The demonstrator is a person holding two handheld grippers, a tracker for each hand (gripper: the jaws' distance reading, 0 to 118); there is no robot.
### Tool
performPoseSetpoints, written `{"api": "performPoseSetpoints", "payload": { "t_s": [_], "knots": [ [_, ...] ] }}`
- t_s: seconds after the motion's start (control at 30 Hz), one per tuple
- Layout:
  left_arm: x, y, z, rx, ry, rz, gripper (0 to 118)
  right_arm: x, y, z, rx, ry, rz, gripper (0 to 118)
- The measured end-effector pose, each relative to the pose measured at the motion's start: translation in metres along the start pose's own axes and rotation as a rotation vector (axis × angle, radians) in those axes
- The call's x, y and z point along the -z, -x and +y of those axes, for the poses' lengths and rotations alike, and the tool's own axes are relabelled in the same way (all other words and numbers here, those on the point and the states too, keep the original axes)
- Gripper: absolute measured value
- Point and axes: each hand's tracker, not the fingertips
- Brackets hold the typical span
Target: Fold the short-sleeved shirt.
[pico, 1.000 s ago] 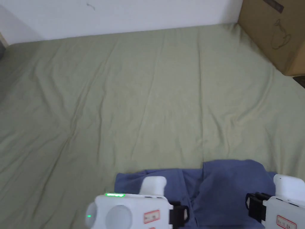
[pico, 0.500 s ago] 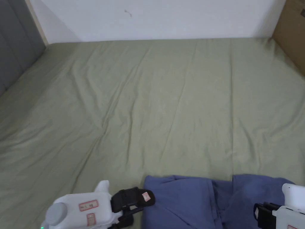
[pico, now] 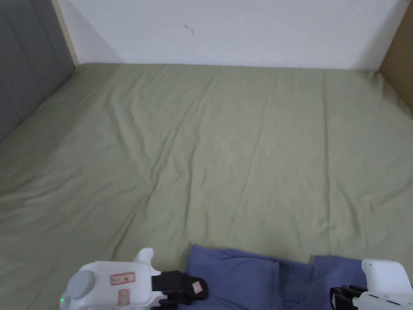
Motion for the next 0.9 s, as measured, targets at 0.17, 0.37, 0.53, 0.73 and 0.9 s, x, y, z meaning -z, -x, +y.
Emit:
{"api": "performPoseSetpoints", "payload": {
  "t_s": [0.17, 0.37, 0.53, 0.73, 0.9],
  "knots": [
    [-0.098, 0.023, 0.013, -0.007, -0.123, 0.217, 14, 0.004, 0.007, 0.001, -0.008, 0.005, 0.028, 1],
    [-0.149, 0.001, 0.014, 0.006, -0.217, 0.378, 14, 0.012, 0.008, -0.001, -0.012, 0.023, 0.038, 1],
    [-0.118, -0.081, 0.006, 0.112, -0.238, 0.44, 14, 0.014, -0.001, -0.007, 0.023, 0.028, 0.052, 1],
    [-0.029, -0.183, -0.011, 0.354, -0.129, 0.417, 14, 0.012, -0.029, -0.014, 0.088, 0.021, 0.043, 1],
    [0.081, -0.195, -0.032, 0.413, 0.081, 0.373, 14, 0.008, -0.061, -0.023, 0.172, 0.01, 0.016, 1]
  ]
}}
